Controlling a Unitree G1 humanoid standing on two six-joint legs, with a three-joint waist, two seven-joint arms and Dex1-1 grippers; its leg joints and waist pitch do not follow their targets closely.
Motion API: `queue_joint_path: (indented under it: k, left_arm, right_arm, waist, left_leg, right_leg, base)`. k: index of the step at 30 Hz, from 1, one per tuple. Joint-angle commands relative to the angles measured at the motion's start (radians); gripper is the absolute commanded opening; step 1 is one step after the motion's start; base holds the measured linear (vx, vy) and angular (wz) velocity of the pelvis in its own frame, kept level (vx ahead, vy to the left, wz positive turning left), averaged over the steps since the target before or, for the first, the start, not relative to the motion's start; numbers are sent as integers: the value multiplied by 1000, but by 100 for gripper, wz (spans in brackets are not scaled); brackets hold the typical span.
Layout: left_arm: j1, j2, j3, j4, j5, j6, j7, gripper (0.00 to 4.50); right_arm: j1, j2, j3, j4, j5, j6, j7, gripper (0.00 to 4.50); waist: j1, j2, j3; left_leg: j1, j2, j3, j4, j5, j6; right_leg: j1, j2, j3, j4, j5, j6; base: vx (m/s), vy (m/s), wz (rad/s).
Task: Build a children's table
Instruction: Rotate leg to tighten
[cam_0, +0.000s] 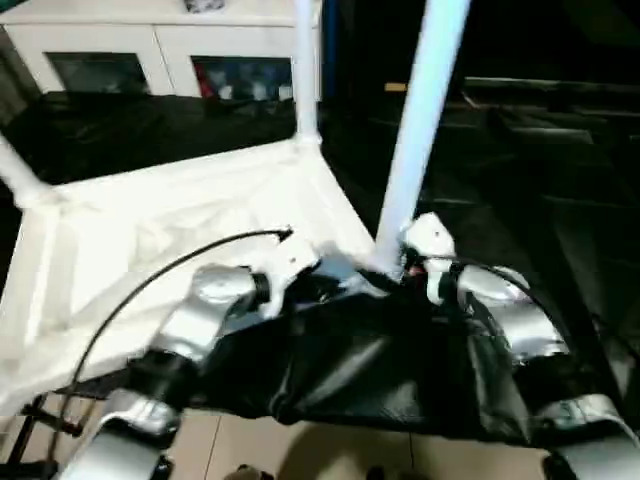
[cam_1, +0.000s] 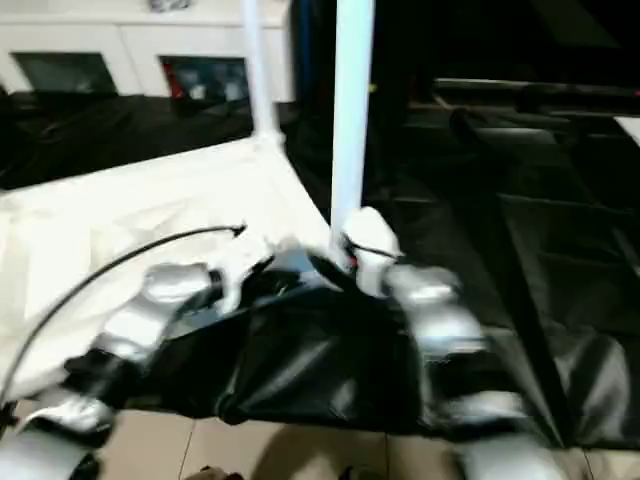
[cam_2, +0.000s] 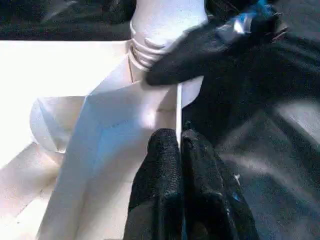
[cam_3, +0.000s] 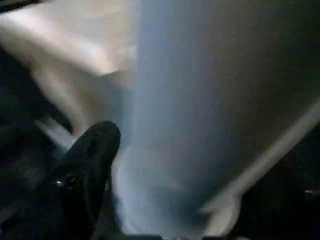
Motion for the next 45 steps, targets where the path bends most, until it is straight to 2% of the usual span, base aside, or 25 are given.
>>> queue_joint_path:
  k: [1, 5, 6, 7, 8, 11, 12, 14, 15, 21, 22, 26, 29, 32, 35, 36, 37, 38, 39, 40, 41, 42, 43, 45]
  left_arm:
    - [18, 19, -23, -13, -17, -13, -68, 0]
    - [21, 68, -24, -23, -32, -21, -153, 0]
    - [21, 73, -24, -24, -32, -23, -160, 0]
    - [23, 80, -24, -27, -37, -26, -172, 0]
    - [26, 89, -24, -31, -43, -28, -188, 0]
    - [35, 114, -29, -38, -55, -31, -224, 0]
    - [39, 121, -30, -41, -59, -29, -238, 0]
    - [41, 129, -32, -40, -55, -33, -241, 0]
    - [42, 132, -31, -38, -55, -36, -243, 0]
    - [49, 136, -21, -50, -72, -21, -247, 0]
    - [49, 136, -21, -50, -73, -20, -247, 0]
    - [48, 135, -18, -48, -82, -12, -250, 0]
    - [43, 131, -14, -41, -87, -6, -246, 0]
    - [27, 100, 5, -31, -89, 26, -182, 0]
    - [-18, 21, 15, 24, -50, 37, -23, 0]
    - [-19, 20, 15, 25, -49, 37, -20, 0]
    - [-46, -28, 19, 64, -22, 43, 82, 0]
    - [-51, -38, 17, 71, -15, 44, 102, 0]
    - [-67, -74, 9, 94, 10, 48, 171, 0]
    - [-74, -105, 7, 104, 16, 59, 211, 0]
    - [-74, -105, 7, 104, 16, 59, 211, 0]
    - [-84, -162, 14, 113, 11, 76, 269, 0]
    - [-87, -174, 14, 115, 12, 76, 279, 0]
    - [-90, -200, 4, 119, 19, 63, 285, 0]
  right_arm:
    - [14, -33, 37, -23, 6, -15, 98, 391]
    - [27, -77, 57, -67, 28, -20, 224, 391]
    - [27, -78, 57, -72, 34, -17, 233, 391]
    - [27, -82, 59, -78, 40, -17, 246, 391]
    - [28, -84, 61, -84, 45, -17, 259, 391]
    - [30, -84, 68, -95, 48, -16, 292, 373]
    - [32, -85, 74, -101, 50, -17, 301, 353]
    - [34, -84, 76, -105, 52, -16, 306, 350]
    - [35, -81, 76, -105, 51, -15, 307, 327]
    - [32, -67, 71, -103, 56, -14, 322, 286]
    - [32, -67, 71, -103, 56, -14, 322, 286]
    - [34, -59, 72, -107, 65, -13, 323, 277]
    - [46, -44, 69, -115, 71, -3, 303, 274]
    - [61, 11, 59, -120, 57, 28, 195, 273]
    - [46, 121, 32, -51, -2, 61, -61, 272]
    - [45, 123, 32, -49, -2, 62, -65, 272]
    - [23, 186, 5, -1, -20, 87, -214, 272]
    - [16, 200, -3, 11, -24, 92, -252, 272]
    - [-9, 248, -30, 53, -39, 111, -388, 272]
    - [-28, 283, -50, 78, -45, 125, -479, 272]
    - [-28, 283, -50, 78, -45, 125, -479, 272]
    - [-56, 336, -78, 108, -39, 141, -574, 272]
    - [-62, 345, -74, 112, -43, 135, -579, 272]
    - [-81, 372, -54, 125, -74, 108, -587, 272]
  waist:
    - [8, -12, -60]
    - [11, -10, -57]
    - [11, -7, -56]
    - [10, -10, -56]
    - [10, -9, -56]
    - [7, -9, -59]
    - [7, -10, -59]
    - [8, -12, -62]
    - [9, -13, -62]
    - [10, -13, -65]
    - [11, -9, -66]
    - [12, -9, -69]
    - [11, -8, -65]
    - [9, -9, -62]
    - [1, -8, -56]
    - [-1, -8, -57]
    - [-3, -2, -55]
    - [-7, -2, -53]
    - [-8, 0, -53]
    - [-12, -1, -52]
    - [-9, 0, -53]
    - [-9, 4, -53]
    - [-9, 0, -53]
    - [-4, 2, -58]
  left_leg:
    - [3, 39, -7, -62, -191, 104]
    - [7, 43, -9, -68, -233, 79]
    - [7, 43, -9, -68, -235, 76]
    - [7, 43, -9, -69, -239, 72]
    - [7, 43, -10, -69, -238, 70]
    - [5, 43, -10, -68, -227, 71]
    - [5, 43, -9, -67, -217, 73]
    - [6, 43, -8, -65, -205, 75]
    - [6, 44, -7, -65, -202, 75]
    - [6, 42, -8, -64, -205, 64]
    - [6, 42, -8, -64, -201, 63]
    - [6, 42, -7, -62, -183, 67]
    - [5, 42, -7, -62, -190, 69]
    - [5, 41, -8, -66, -197, 58]
    - [9, 36, -9, -68, -236, 32]
    - [12, 34, -13, -69, -255, 15]
    - [12, 36, -16, -73, -273, 5]
    - [14, 36, -14, -74, -288, -1]
    - [18, 36, -17, -74, -308, -15]
    - [19, 34, -18, -75, -324, -21]
    - [21, 34, -19, -75, -325, -22]
    - [25, 33, -17, -73, -330, -21]
    - [22, 32, -16, -74, -327, -19]
    - [18, 33, -15, -73, -304, -8]
  right_leg:
    - [55, -76, 46, -71, -207, -243]
    - [51, -75, 47, -74, -274, -231]
    - [51, -74, 47, -74, -272, -232]
    - [52, -74, 47, -74, -269, -233]
    - [52, -74, 48, -73, -265, -233]
    - [54, -75, 48, -70, -242, -240]
    - [54, -75, 48, -69, -231, -245]
    - [54, -74, 48, -68, -222, -250]
    - [54, -74, 48, -67, -218, -251]
    - [57, -75, 48, -68, -241, -243]
    - [56, -75, 48, -67, -232, -244]
    - [58, -74, 47, -62, -192, -256]
    - [57, -73, 47, -63, -197, -257]
    - [57, -75, 49, -66, -218, -250]
    - [49, -73, 47, -78, -315, -223]
    - [50, -74, 47, -81, -363, -206]
    - [49, -74, 46, -85, -388, -192]
    - [43, -72, 46, -87, -400, -189]
    - [43, -74, 47, -89, -413, -184]
    - [42, -73, 46, -90, -427, -179]
    - [42, -74, 46, -91, -428, -174]
    - [36, -74, 49, -94, -424, -175]
    - [38, -74, 49, -95, -418, -174]
    - [42, -73, 50, -90, -361, -178]
  base:
    - [0, 0, 0]
    - [0, 0, 0]
    - [0, 0, 0]
    - [0, 0, 0]
    - [0, 0, 0]
    - [0, 0, 0]
    - [0, 0, 0]
    - [0, 0, 0]
    - [0, 0, 0]
    - [0, 0, 0]
    - [0, 0, 0]
    - [0, 0, 0]
    - [0, 0, 0]
    - [0, 0, 0]
    - [0, 0, 0]
    - [0, 0, 0]
    - [0, 0, 0]
    - [0, 0, 0]
    - [0, 0, 0]
    - [0, 0, 0]
    - [0, 0, 0]
    - [0, 0, 0]
    - [0, 0, 0]
    - [0, 0, 0]
